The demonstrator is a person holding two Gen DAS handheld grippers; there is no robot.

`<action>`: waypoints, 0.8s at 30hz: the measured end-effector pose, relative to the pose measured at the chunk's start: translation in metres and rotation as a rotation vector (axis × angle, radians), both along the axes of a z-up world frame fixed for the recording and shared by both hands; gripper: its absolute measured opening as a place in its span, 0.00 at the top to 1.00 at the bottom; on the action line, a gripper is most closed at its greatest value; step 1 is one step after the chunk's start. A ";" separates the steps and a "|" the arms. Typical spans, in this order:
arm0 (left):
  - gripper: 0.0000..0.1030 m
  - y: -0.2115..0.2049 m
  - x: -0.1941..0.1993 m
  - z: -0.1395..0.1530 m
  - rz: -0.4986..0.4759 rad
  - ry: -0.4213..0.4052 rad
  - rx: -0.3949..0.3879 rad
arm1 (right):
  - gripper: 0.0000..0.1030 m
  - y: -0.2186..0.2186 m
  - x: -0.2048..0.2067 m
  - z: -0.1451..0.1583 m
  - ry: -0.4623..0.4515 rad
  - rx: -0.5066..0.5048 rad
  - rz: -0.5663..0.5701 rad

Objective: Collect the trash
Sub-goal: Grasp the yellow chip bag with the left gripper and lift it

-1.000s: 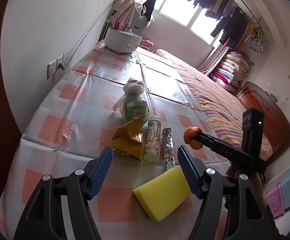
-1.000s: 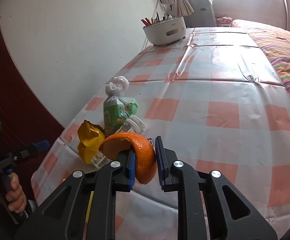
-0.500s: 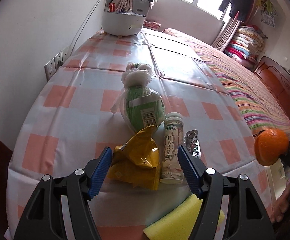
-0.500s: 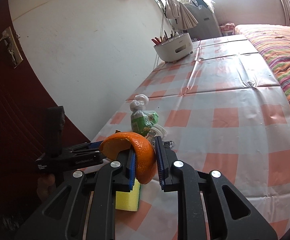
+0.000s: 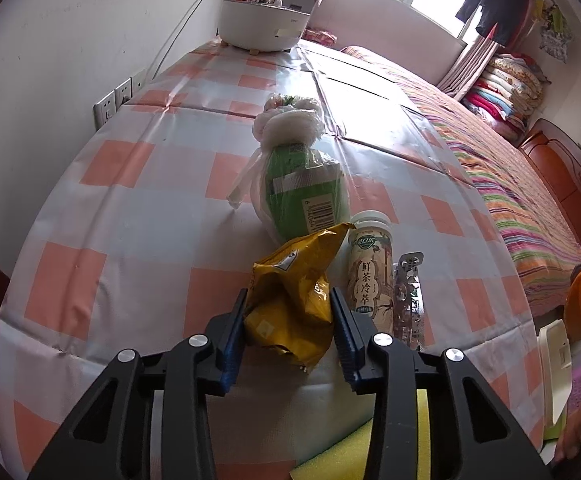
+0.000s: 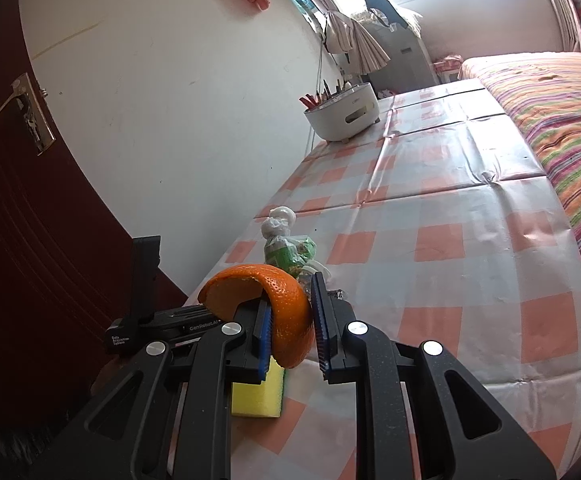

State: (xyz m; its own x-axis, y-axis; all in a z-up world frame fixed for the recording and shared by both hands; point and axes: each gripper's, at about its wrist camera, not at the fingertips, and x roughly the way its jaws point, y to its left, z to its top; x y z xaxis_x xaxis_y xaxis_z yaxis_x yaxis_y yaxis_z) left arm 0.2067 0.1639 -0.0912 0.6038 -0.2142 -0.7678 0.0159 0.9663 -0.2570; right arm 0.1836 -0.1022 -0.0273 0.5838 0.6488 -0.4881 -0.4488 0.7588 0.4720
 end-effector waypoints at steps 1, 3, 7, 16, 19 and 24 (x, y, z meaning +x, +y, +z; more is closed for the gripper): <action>0.67 -0.001 -0.002 0.003 0.003 -0.019 0.018 | 0.84 -0.002 0.000 0.001 -0.002 0.004 -0.003; 0.68 -0.001 -0.007 0.010 0.008 -0.053 0.031 | 0.84 -0.006 -0.002 0.003 -0.009 0.009 -0.013; 0.70 -0.003 -0.016 0.023 0.015 -0.109 0.029 | 0.84 -0.011 -0.003 0.004 -0.015 0.009 -0.025; 0.70 -0.019 -0.031 0.040 0.007 -0.185 0.057 | 0.84 -0.016 -0.007 0.005 -0.022 -0.009 -0.041; 0.70 -0.025 -0.035 0.045 0.012 -0.209 0.076 | 0.84 -0.018 -0.008 0.004 -0.023 -0.011 -0.046; 0.70 -0.035 -0.042 0.052 0.021 -0.236 0.113 | 0.84 -0.025 -0.011 0.005 -0.028 -0.021 -0.058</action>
